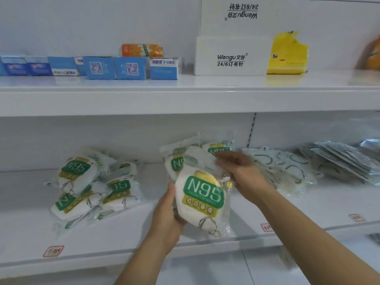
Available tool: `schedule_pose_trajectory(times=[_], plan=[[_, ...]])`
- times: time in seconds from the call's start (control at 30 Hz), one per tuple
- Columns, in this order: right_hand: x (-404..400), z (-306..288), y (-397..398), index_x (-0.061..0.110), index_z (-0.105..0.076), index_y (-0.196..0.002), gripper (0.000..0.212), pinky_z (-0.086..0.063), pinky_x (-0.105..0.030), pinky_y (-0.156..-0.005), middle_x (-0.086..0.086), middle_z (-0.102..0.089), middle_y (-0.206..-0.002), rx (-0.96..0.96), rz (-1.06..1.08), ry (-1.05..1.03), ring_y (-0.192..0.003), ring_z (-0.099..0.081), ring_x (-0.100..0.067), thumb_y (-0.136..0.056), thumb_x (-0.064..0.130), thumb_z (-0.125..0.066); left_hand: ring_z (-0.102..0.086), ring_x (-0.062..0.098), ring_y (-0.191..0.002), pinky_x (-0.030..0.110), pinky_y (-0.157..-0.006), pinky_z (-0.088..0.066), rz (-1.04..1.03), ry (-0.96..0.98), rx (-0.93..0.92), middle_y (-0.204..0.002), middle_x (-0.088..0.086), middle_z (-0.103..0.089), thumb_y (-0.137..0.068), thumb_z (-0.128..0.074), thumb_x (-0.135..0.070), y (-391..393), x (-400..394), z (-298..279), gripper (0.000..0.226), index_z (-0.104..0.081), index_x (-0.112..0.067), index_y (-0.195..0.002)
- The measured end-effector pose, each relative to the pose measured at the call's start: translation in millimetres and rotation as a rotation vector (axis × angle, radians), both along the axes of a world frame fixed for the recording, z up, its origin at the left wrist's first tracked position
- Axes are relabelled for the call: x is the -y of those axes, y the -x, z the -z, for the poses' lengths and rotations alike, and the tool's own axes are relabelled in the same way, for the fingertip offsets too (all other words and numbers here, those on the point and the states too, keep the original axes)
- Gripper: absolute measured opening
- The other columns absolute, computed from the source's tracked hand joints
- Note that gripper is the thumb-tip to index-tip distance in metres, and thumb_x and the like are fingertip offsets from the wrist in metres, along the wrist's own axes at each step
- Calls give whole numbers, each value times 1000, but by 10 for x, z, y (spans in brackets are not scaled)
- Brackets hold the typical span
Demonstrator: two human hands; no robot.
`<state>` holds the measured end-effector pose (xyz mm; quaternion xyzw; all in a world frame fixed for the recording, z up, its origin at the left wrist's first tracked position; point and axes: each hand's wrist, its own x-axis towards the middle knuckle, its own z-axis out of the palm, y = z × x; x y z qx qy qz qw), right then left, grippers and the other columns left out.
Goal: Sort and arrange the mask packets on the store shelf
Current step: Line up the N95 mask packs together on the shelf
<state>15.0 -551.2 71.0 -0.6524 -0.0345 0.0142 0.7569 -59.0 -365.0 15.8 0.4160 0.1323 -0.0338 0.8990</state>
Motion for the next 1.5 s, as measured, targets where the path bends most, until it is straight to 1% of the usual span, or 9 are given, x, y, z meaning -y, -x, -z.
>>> schedule_pose_trajectory(times=[0.13, 0.23, 0.47, 0.67, 0.83, 1.03, 1.27, 1.4, 1.5], plan=[[277, 307, 111, 2, -66, -126, 42, -52, -54, -101, -20, -72, -119, -213, -1, -286, -112, -68, -40, -88, 21, -69, -74, 28, -101, 41, -80, -58, -45, -70, -51, -116, 15, -74, -99, -46, -44, -6, 353, 111, 49, -65, -10, -129], [366, 568, 240, -6, -64, -120, 36, -55, -59, -96, -28, -71, -113, -303, 85, -301, -106, -69, -42, -92, 15, -71, -72, 33, -105, 43, -79, -61, -9, -147, -21, -116, 17, -74, -91, -50, -45, 29, 574, 193, 53, -66, -9, -127], [739, 611, 173, -2, -67, -109, 23, -61, -52, -80, -21, -75, -95, -252, 197, -346, -84, -73, -36, -88, 3, -74, -72, 37, -102, 47, -87, -61, -67, -181, 21, -114, 25, -72, -102, -47, -20, 78, 873, 305, 37, -64, 5, -122], [1000, 651, -39, 4, -71, -83, 23, -51, -36, -59, -12, -64, -71, -36, 301, 57, -63, -61, -27, -74, 15, -89, -73, 33, -91, 56, -97, -52, -258, -246, -51, -101, 22, -75, -107, -42, -28, 92, 1017, 253, 41, -72, 0, -102], [1011, 657, -91, 7, -62, -84, 26, -49, -27, -48, 1, -58, -58, 14, 287, -47, -52, -59, -18, -76, 10, -86, -69, 41, -106, 57, -100, -50, -345, -153, -77, -107, 24, -74, -106, -42, -28, 144, 1058, 254, 41, -68, 3, -112], [912, 767, 82, 18, -63, -122, 46, -58, -41, -75, -8, -76, -111, -262, -80, -237, -99, -74, -28, -82, 38, -72, -74, 26, -92, 44, -84, -55, -453, -194, -47, -106, 17, -76, -108, -40, -22, 85, 997, 210, 35, -70, -3, -111], [860, 765, 212, 5, -70, -113, 22, -57, -31, -67, -13, -78, -104, -153, -139, -117, -97, -75, -32, -95, 17, -65, -69, 29, -87, 41, -73, -51, -380, -155, 17, -109, 24, -69, -95, -53, -26, 22, 969, 236, 31, -70, -1, -104], [1033, 708, 139, 5, -73, -112, 19, -59, -44, -86, -17, -77, -104, -70, -201, -6, -99, -74, -36, -97, 10, -62, -65, 34, -117, 52, -103, -47, -264, -233, 86, -121, 15, -72, -90, -51, -46, -165, 786, 27, 53, -69, -7, -121], [1049, 745, 149, 5, -74, -109, 18, -59, -41, -81, -17, -77, -101, -41, -210, 40, -94, -75, -35, -97, 12, -63, -73, 38, -96, 50, -92, -55, -209, -451, 65, -100, 20, -76, -94, -64, -27, -331, 753, -143, 26, -75, -4, -99]])
